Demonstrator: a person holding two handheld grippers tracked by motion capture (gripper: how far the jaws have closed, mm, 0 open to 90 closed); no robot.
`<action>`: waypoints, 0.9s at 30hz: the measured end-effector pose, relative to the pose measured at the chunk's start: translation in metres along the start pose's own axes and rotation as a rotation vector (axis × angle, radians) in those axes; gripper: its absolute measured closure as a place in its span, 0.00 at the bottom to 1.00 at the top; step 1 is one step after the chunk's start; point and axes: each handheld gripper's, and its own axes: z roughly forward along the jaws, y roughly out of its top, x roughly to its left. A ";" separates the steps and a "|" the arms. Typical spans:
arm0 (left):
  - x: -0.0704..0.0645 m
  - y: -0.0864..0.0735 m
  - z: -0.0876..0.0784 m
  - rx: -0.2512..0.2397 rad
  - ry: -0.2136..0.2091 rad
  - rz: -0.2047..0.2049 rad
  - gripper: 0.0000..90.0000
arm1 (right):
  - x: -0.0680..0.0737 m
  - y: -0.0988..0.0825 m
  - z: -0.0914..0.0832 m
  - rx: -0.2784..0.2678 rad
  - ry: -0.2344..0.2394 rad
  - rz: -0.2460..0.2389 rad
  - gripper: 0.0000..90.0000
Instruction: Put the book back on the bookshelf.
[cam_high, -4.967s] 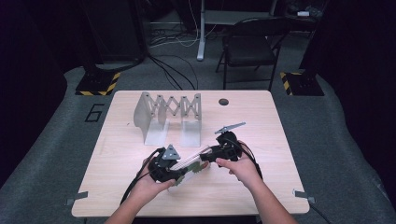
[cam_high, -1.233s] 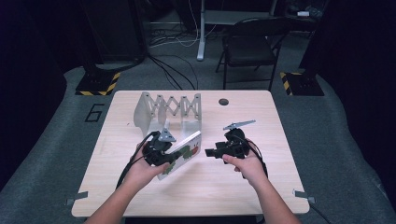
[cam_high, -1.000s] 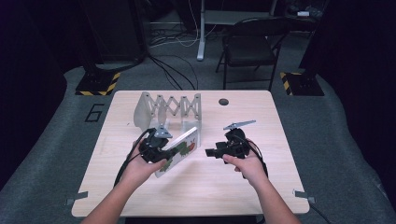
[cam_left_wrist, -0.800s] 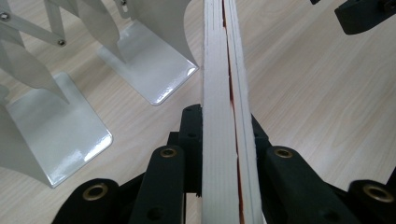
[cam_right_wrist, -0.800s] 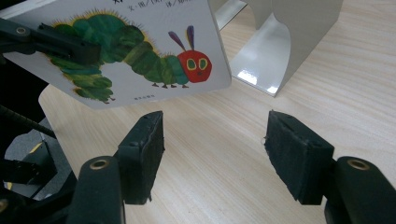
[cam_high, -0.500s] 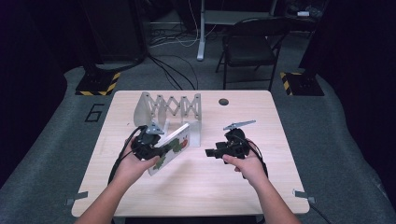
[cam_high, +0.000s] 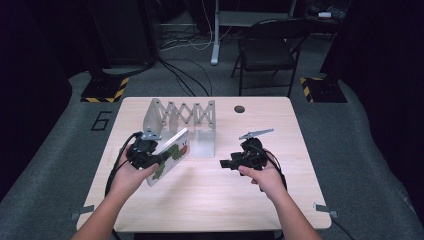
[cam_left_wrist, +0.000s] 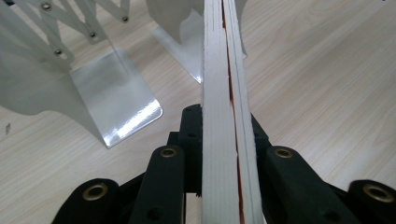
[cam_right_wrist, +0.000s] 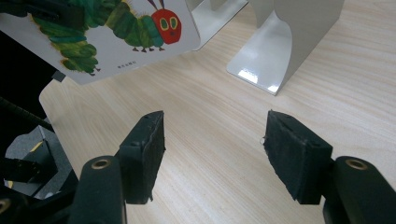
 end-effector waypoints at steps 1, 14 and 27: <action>0.001 -0.001 -0.001 -0.006 0.008 -0.004 0.85 | 0.000 0.000 0.000 0.001 -0.001 0.000 0.42; 0.023 -0.009 -0.011 -0.023 0.066 -0.094 0.85 | -0.001 0.000 0.000 0.000 -0.001 -0.002 0.42; 0.042 -0.020 -0.008 -0.018 0.093 -0.143 0.85 | -0.001 0.000 0.000 0.000 -0.002 0.001 0.42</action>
